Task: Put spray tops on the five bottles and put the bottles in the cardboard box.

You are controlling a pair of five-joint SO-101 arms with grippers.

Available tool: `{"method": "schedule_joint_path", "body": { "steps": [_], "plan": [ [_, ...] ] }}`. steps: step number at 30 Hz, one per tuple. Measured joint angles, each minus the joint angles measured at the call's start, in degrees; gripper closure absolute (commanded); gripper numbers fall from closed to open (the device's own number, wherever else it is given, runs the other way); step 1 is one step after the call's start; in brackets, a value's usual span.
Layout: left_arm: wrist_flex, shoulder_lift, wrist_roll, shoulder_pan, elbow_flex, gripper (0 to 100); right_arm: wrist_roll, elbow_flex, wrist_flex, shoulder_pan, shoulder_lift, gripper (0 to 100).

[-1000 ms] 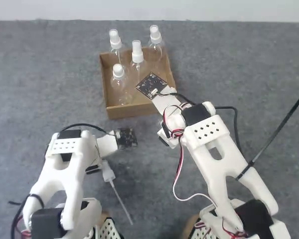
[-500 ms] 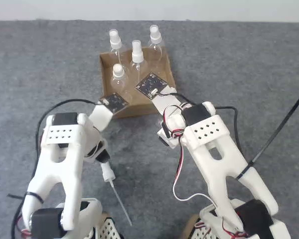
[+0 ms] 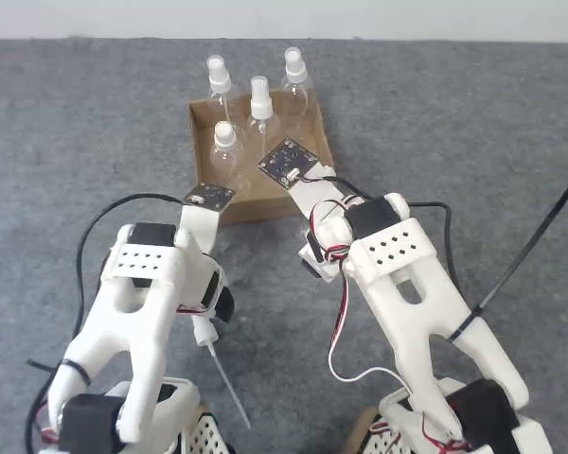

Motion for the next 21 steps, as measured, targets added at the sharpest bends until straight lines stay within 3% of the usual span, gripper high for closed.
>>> {"method": "schedule_joint_path", "body": {
  "steps": [4,12,21],
  "plan": [
    [-0.97,0.0,3.6,-1.49,1.67,77,0.0,0.0,0.0,0.0,0.0,99.1],
    [-11.69,0.0,8.44,-1.76,10.2,77,0.0,0.0,0.0,0.0,0.0,99.1],
    [-20.66,-1.76,8.79,-1.23,14.95,99,0.0,0.0,0.0,0.0,0.0,99.1]
  ]
}}
